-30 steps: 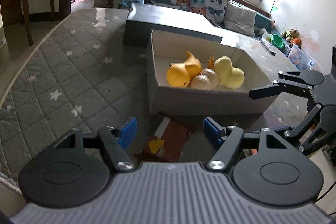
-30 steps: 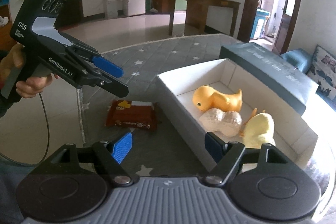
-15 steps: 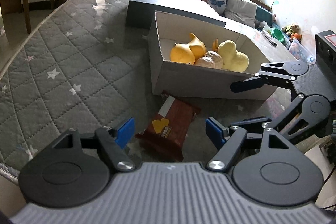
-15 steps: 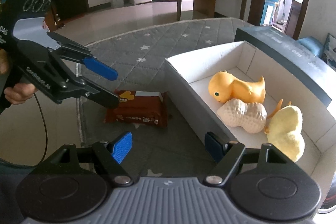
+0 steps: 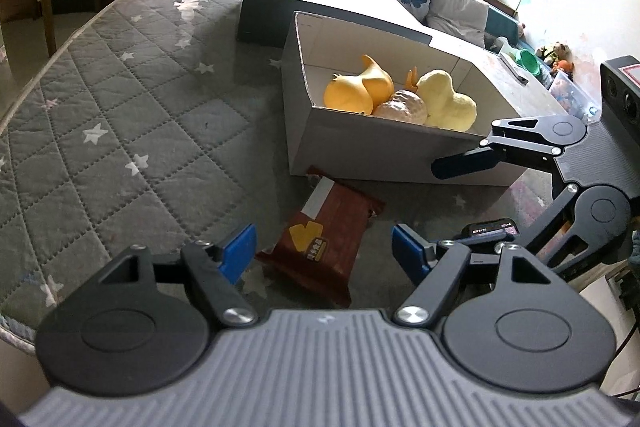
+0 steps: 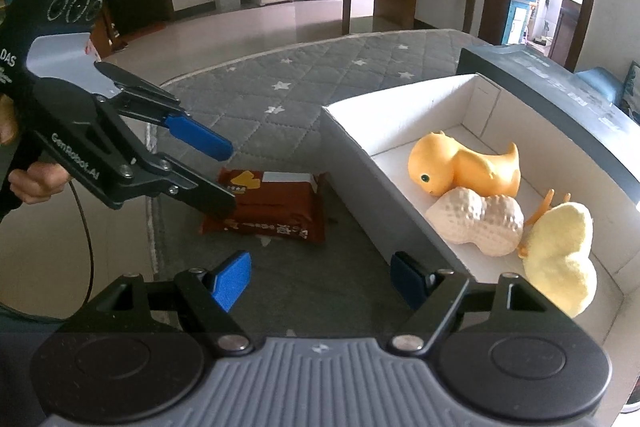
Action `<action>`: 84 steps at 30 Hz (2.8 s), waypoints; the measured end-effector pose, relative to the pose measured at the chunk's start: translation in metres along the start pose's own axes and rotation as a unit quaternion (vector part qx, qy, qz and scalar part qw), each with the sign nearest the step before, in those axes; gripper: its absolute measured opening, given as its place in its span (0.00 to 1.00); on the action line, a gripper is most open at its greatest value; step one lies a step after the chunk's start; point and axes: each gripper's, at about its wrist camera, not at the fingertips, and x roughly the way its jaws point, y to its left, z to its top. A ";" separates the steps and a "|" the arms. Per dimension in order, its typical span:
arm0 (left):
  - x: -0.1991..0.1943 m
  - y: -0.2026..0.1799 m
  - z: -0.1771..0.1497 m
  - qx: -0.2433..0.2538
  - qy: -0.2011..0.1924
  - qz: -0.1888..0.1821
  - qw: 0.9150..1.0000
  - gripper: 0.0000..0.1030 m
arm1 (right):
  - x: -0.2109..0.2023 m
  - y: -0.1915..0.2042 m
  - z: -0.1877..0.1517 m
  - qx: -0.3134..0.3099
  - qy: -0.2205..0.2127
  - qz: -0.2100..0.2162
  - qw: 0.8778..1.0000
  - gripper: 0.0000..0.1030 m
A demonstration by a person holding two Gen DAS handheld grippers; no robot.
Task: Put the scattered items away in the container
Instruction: 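Move the left gripper out of the box to the brown snack bag, then close the left gripper on the brown snack bag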
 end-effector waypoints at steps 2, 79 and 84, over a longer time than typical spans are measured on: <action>0.002 0.000 0.000 -0.001 0.002 0.000 1.000 0.73 | 0.001 0.001 0.000 -0.001 0.001 0.002 1.000 0.77; 0.008 0.011 -0.010 -0.034 0.028 -0.012 0.999 0.54 | 0.028 0.028 -0.005 0.011 -0.005 0.018 1.000 0.31; 0.009 0.005 -0.009 -0.030 0.029 -0.018 0.999 0.54 | 0.026 0.028 -0.005 0.017 -0.006 0.012 1.000 0.30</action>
